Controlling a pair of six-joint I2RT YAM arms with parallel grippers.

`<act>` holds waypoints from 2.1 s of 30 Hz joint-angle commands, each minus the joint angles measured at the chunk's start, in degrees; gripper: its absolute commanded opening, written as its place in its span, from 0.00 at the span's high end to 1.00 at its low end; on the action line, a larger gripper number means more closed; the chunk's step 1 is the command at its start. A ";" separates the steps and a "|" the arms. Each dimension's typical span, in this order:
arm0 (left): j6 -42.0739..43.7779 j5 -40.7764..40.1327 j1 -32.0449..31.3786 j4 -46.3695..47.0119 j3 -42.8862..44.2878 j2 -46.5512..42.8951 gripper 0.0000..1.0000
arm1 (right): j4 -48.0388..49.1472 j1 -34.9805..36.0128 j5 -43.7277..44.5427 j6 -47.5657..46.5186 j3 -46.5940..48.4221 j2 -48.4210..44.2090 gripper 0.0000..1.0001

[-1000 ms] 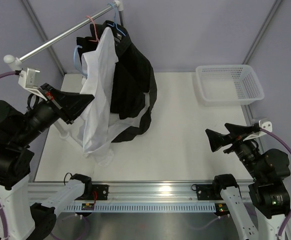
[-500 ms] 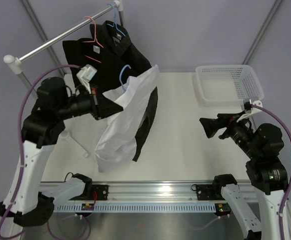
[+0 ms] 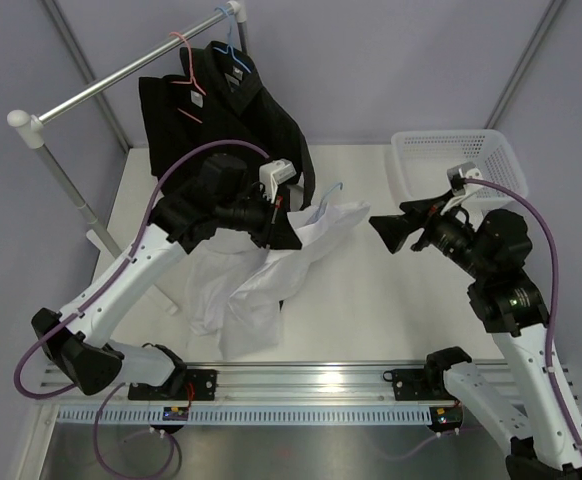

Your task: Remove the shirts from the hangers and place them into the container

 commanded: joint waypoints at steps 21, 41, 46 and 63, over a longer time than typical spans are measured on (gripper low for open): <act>2.13 -1.97 -0.03 7.43 -7.87 -0.84 1.00 | 19.85 28.23 16.30 -5.94 0.19 19.87 0.23; 2.31 -2.93 -0.03 7.52 -8.14 -1.98 1.00 | 22.67 28.50 20.16 -5.58 0.10 22.78 1.00; 2.75 -6.01 0.06 7.52 -7.87 -3.73 0.68 | 18.56 28.50 27.27 -8.13 0.54 20.14 1.00; 0.81 -16.72 -1.17 7.34 -8.83 -12.53 0.27 | 9.31 28.41 38.53 -12.26 4.76 15.92 1.00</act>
